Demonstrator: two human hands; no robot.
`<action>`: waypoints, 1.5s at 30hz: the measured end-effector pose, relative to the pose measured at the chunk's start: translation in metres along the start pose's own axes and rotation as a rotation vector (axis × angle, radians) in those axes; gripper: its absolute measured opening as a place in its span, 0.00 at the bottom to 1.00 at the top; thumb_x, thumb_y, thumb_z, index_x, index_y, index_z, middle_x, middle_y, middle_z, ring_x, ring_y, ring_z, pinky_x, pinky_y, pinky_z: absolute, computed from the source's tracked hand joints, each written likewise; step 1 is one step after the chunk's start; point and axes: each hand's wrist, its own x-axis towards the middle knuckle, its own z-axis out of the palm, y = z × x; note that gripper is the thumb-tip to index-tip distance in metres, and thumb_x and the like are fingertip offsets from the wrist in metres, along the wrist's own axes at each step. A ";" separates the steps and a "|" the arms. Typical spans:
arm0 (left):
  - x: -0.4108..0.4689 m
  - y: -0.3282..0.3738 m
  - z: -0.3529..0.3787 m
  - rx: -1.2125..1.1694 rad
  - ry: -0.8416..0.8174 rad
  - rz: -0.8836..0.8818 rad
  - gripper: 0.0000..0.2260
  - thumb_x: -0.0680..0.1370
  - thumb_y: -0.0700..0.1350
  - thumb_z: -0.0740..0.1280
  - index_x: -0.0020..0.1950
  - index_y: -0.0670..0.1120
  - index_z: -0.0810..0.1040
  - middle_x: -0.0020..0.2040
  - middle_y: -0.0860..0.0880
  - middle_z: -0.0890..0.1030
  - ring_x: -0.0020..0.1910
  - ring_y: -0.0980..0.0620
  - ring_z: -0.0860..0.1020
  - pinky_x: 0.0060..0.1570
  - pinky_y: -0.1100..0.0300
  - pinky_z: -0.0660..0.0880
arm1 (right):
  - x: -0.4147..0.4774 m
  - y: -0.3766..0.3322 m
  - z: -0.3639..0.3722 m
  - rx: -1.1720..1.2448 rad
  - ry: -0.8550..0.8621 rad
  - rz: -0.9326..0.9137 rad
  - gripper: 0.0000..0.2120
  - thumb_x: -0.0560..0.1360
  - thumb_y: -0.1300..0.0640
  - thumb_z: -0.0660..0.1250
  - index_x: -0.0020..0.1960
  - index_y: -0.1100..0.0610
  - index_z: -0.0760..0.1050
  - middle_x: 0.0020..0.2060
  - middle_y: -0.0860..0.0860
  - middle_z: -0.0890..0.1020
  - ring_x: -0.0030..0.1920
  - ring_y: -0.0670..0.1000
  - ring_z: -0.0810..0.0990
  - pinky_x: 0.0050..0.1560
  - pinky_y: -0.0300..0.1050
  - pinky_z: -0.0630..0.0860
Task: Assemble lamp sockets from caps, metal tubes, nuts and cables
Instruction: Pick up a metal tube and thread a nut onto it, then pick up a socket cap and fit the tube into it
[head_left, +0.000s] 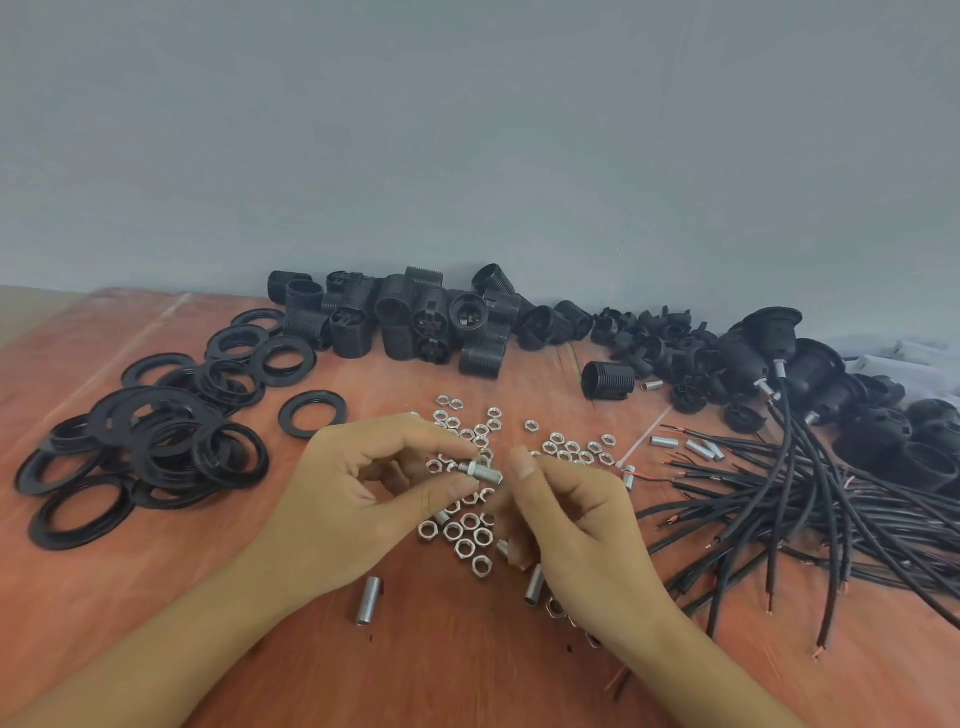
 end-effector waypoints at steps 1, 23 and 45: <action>0.001 0.000 0.000 -0.002 -0.003 0.002 0.09 0.70 0.50 0.73 0.50 0.55 0.83 0.42 0.53 0.84 0.33 0.54 0.79 0.33 0.62 0.76 | 0.000 0.000 0.000 0.008 -0.006 0.010 0.16 0.78 0.44 0.63 0.36 0.49 0.80 0.27 0.47 0.78 0.26 0.46 0.74 0.29 0.47 0.70; 0.000 -0.008 0.003 -0.110 -0.010 -0.278 0.11 0.76 0.47 0.63 0.54 0.52 0.83 0.42 0.45 0.78 0.35 0.51 0.81 0.31 0.64 0.77 | 0.116 0.025 -0.134 -1.183 0.295 0.184 0.21 0.78 0.60 0.63 0.71 0.57 0.70 0.65 0.62 0.72 0.64 0.65 0.71 0.64 0.57 0.71; 0.002 -0.015 0.003 -0.256 0.055 -0.388 0.12 0.76 0.43 0.65 0.59 0.48 0.81 0.37 0.47 0.81 0.32 0.53 0.80 0.31 0.64 0.78 | 0.109 -0.019 -0.107 -0.800 0.365 -0.149 0.06 0.73 0.53 0.74 0.44 0.55 0.81 0.42 0.48 0.84 0.40 0.45 0.80 0.43 0.28 0.72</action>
